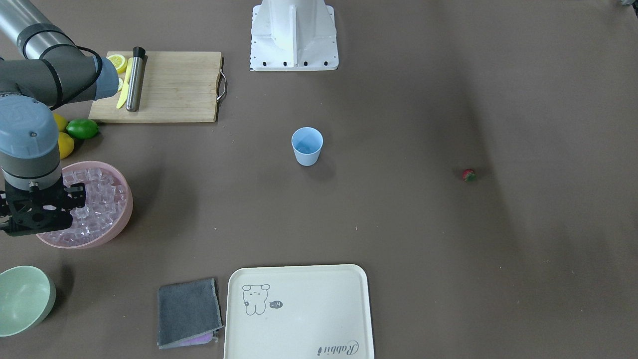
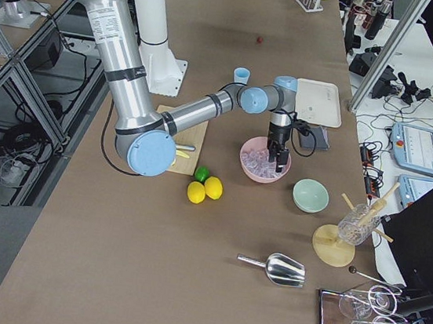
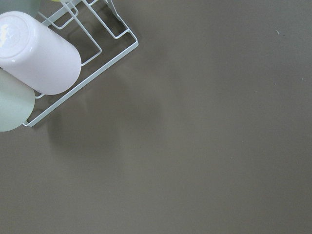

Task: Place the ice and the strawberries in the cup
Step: 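Lower the right gripper into the ice and grasp another cube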

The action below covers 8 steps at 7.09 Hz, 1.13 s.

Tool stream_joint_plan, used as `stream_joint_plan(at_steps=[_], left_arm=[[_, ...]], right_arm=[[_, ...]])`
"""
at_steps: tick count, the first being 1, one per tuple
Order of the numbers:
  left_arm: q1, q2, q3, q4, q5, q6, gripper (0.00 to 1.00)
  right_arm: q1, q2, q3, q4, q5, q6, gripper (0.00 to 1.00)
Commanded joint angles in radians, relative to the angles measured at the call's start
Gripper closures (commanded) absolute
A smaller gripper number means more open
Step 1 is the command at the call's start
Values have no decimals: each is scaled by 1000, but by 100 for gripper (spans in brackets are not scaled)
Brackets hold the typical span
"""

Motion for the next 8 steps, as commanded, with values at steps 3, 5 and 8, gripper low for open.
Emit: stream_joint_plan(at_steps=[3, 5, 8], left_arm=[[0, 1, 0, 0, 0, 0, 2], [0, -4, 9, -1, 0, 0, 2], [0, -6, 14, 0, 0, 2, 2]], right_arm=[[-18, 6, 11, -18, -15, 10, 14], [-51, 3, 9, -18, -15, 27, 14], [-57, -11, 0, -18, -20, 23, 16]])
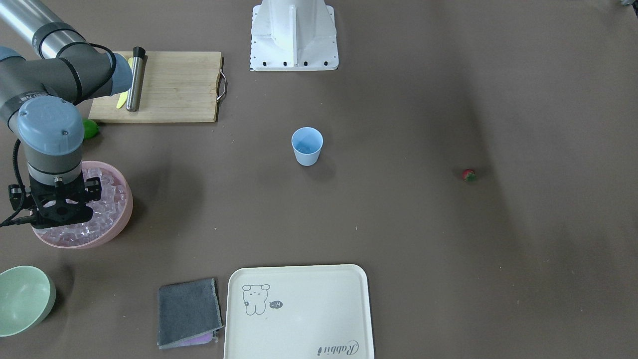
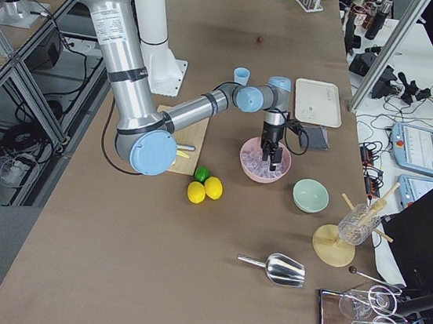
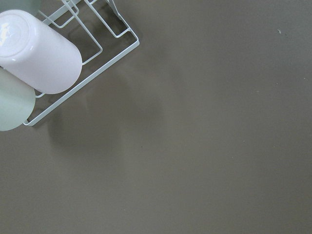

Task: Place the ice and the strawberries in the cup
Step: 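Lower the right gripper into the ice and grasp another cube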

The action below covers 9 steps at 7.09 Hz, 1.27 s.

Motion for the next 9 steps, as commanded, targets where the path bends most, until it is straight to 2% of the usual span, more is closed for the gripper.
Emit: stream_joint_plan(at_steps=[1, 4, 6, 9], left_arm=[[0, -1, 11, -1, 0, 1, 2], [-2, 17, 26, -64, -2, 0, 2], [-3, 20, 26, -66, -3, 0, 2], [-6, 25, 25, -66, -3, 3, 2]], right_arm=[[-2, -5, -4, 0, 0, -1, 19], [-1, -6, -7, 0, -3, -1, 26], [1, -6, -5, 0, -3, -7, 40], [10, -3, 4, -24, -1, -8, 51]])
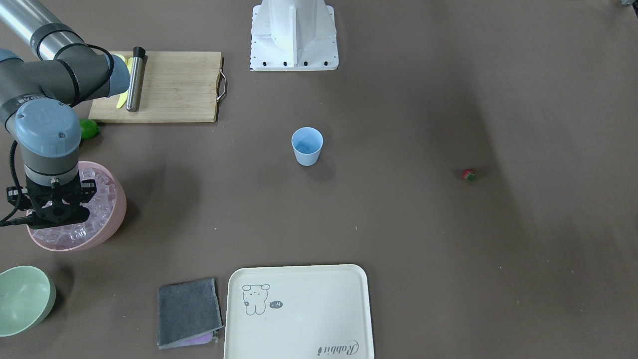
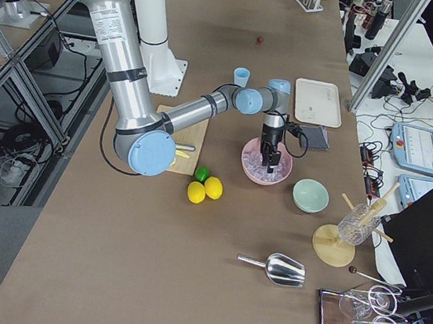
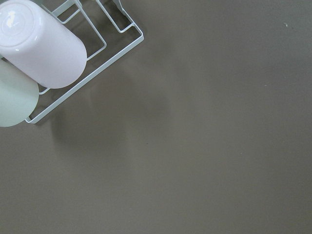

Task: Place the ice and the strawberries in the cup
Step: 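Lower the right gripper into the ice and grasp another cube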

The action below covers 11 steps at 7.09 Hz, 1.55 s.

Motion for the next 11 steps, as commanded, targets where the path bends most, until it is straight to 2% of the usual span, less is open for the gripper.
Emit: stream_joint_plan(at_steps=[1, 2, 3, 11], left_arm=[[-1, 6, -1, 0, 0, 1, 2], [-1, 6, 0, 0, 0, 2, 2], [-1, 6, 0, 0, 0, 2, 2], [-1, 18, 0, -15, 0, 1, 2]], right_arm=[[11, 11, 23, -53, 3, -2, 49], [12, 23, 66, -133, 5, -2, 46], [9, 20, 81, -156, 0, -2, 46], [-25, 22, 55, -145, -6, 0, 45]])
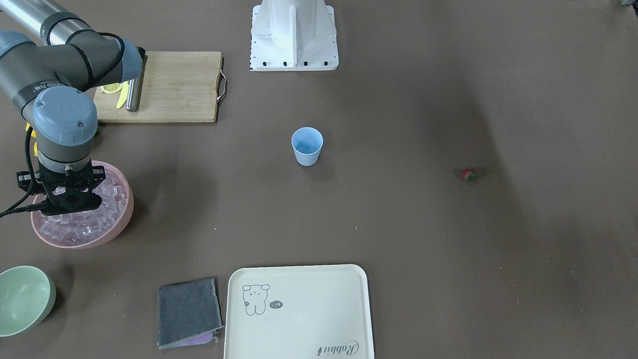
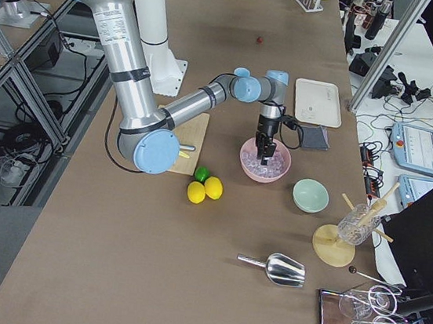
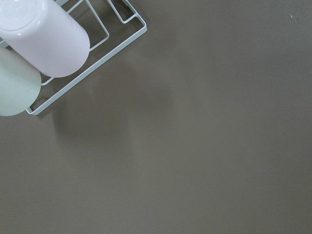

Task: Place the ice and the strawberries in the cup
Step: 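Lower the right gripper into the ice and grasp another cube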

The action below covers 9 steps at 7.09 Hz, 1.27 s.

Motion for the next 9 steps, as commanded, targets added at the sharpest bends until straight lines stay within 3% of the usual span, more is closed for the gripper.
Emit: stream_joint_plan(at_steps=[1, 2, 4, 9], left_arm=[[0, -1, 0, 0, 0, 0, 2], [0, -1, 0, 0, 0, 0, 2], [0, -1, 0, 0, 0, -2, 2], [0, 0, 0, -1, 0, -2, 2]], right_arm=[[5, 4, -17, 0, -26, -4, 37], [7, 17, -28, 0, -48, -2, 29], [7, 48, -77, 8, -51, 2, 29], [10, 24, -77, 22, -51, 4, 29]])
